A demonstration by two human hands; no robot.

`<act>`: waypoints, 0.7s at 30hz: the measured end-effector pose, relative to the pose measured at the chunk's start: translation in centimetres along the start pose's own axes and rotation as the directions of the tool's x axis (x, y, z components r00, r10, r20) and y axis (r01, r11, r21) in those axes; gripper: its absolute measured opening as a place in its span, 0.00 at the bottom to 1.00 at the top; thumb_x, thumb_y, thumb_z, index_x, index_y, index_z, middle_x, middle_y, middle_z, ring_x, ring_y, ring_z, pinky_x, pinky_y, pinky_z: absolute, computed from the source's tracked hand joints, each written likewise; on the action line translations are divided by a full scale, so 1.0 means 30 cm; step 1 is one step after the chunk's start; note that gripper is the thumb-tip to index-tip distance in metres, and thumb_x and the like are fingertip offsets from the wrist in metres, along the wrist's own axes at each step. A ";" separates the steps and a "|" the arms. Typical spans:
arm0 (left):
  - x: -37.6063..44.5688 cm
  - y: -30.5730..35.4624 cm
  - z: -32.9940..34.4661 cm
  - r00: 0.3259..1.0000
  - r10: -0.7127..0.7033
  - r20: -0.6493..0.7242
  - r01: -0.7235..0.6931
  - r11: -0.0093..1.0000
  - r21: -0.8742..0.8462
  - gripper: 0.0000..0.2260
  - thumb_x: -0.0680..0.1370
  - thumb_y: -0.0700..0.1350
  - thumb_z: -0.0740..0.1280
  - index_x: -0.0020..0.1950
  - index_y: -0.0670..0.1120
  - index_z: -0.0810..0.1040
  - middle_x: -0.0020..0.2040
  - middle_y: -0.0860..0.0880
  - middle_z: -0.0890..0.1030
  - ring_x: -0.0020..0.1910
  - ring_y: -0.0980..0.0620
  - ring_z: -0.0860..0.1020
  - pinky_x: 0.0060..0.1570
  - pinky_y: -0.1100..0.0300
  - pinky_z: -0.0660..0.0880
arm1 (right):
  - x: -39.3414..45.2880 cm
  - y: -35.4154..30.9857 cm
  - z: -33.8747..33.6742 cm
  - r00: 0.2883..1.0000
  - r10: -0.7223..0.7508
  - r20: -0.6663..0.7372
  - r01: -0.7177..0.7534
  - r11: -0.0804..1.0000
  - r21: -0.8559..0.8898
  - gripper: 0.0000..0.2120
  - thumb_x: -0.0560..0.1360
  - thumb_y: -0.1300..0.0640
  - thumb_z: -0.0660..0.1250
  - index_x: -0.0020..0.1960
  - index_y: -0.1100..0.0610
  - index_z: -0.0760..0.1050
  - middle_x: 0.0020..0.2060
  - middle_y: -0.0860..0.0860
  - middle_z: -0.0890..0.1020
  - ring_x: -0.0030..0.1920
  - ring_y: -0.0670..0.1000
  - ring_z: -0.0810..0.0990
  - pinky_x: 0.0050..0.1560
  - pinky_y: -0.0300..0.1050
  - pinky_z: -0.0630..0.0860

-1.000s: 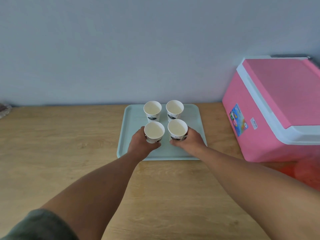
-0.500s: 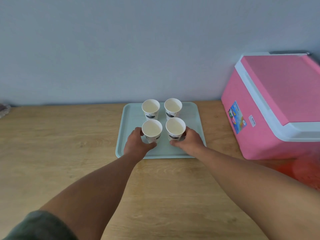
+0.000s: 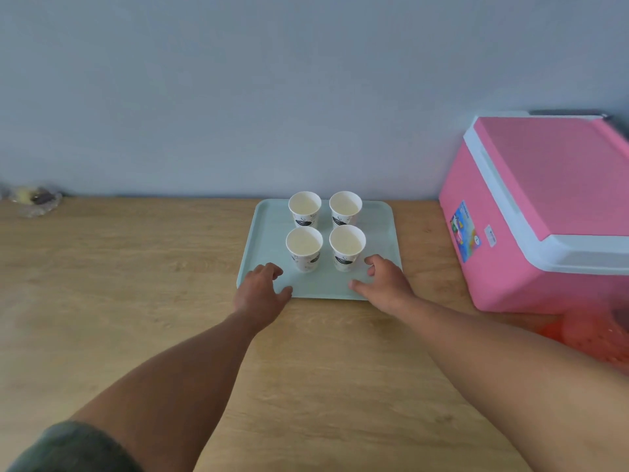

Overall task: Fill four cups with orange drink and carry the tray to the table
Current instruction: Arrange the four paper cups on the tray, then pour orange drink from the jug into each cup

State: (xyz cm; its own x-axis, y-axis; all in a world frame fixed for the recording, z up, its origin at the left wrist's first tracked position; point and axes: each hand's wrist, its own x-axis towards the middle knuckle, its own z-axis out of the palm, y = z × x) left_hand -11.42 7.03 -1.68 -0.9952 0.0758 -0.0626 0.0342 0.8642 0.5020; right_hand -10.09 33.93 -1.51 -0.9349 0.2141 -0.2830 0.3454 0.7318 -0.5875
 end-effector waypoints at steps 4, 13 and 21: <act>-0.057 -0.006 0.000 0.999 0.026 0.026 -0.027 0.999 0.047 0.16 0.76 0.51 0.70 0.62 0.49 0.77 0.59 0.53 0.79 0.59 0.50 0.77 0.53 0.53 0.76 | -0.064 0.022 0.003 0.999 -0.031 -0.031 0.030 0.999 -0.045 0.27 0.76 0.44 0.72 0.71 0.51 0.72 0.55 0.45 0.75 0.61 0.51 0.78 0.59 0.49 0.76; -0.132 -0.003 0.019 0.944 0.278 0.178 -0.282 0.959 -0.004 0.08 0.77 0.48 0.68 0.56 0.54 0.77 0.46 0.59 0.79 0.45 0.53 0.78 0.46 0.55 0.77 | -0.288 0.066 0.022 0.982 0.072 -0.175 -0.059 0.995 0.081 0.16 0.77 0.46 0.69 0.62 0.51 0.77 0.50 0.46 0.79 0.53 0.51 0.80 0.55 0.50 0.79; -0.201 0.063 0.058 0.833 0.433 0.344 -0.453 0.891 -0.024 0.09 0.78 0.48 0.66 0.58 0.53 0.78 0.47 0.57 0.81 0.47 0.51 0.79 0.45 0.58 0.74 | -0.555 0.201 0.032 0.914 0.242 -0.326 -0.220 0.970 0.103 0.13 0.81 0.48 0.65 0.46 0.59 0.74 0.40 0.53 0.79 0.43 0.56 0.77 0.42 0.51 0.72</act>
State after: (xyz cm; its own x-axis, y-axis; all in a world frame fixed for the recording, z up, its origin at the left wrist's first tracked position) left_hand -5.19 9.07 -1.87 -0.7827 0.6082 -0.1320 0.4790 0.7241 0.4962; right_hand 7.64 34.14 -1.07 -0.7973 0.5839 -0.1532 0.5492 0.5962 -0.5857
